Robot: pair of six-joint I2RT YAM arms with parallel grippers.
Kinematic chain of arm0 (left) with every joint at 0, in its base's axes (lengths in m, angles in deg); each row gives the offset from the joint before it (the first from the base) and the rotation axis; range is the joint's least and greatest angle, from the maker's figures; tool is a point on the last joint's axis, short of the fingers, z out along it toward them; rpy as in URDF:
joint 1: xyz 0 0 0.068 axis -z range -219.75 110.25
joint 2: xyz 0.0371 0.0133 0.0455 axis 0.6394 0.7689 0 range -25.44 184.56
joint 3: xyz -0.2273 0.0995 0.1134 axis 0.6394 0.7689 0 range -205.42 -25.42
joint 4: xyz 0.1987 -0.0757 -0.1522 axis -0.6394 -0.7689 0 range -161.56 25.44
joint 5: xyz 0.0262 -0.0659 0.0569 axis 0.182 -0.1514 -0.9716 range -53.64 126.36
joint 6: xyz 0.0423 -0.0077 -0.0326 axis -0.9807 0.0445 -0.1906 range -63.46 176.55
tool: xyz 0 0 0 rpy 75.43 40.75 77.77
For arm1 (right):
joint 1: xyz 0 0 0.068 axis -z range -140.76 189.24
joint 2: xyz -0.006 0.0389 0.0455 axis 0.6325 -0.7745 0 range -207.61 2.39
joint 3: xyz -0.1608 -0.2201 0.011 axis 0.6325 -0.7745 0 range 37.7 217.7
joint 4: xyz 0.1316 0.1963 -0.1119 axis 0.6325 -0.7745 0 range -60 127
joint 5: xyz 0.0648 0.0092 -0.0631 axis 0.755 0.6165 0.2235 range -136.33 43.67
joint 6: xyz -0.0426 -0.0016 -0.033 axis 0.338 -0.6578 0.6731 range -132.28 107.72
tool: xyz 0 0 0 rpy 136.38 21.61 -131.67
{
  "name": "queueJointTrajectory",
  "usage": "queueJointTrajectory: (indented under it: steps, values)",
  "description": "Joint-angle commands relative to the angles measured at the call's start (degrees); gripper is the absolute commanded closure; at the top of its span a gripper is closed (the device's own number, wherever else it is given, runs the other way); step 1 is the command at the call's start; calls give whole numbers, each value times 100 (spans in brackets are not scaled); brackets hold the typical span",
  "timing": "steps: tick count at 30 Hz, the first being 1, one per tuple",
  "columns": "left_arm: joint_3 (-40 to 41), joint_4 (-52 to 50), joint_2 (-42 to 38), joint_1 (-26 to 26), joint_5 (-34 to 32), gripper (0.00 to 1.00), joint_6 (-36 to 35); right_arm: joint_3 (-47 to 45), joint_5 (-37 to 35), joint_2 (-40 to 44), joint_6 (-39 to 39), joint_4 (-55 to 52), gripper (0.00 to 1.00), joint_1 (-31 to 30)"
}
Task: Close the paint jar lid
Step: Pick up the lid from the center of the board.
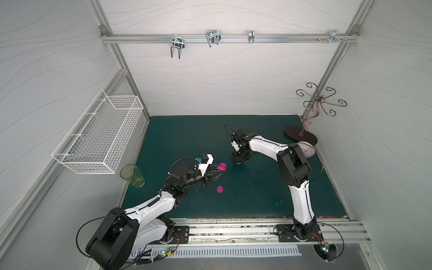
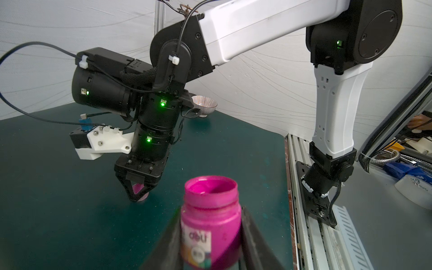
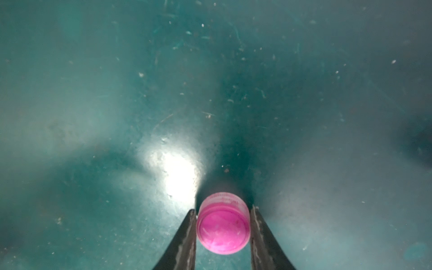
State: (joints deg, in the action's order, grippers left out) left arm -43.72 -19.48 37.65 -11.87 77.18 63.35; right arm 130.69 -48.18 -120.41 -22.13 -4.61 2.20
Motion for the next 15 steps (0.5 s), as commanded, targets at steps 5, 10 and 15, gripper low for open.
queueJointTrajectory:
  steps: [5,10,15]
  values:
    - [-149,249,37,-29,-8,100,-117,-515,738,1202,-171,-8,67,374]
    - [-39,477,39,-28,-79,100,-197,-861,2006,2108,-103,-77,68,812]
    - [11,748,161,-28,-84,100,-214,-791,3272,2606,67,-380,68,880]
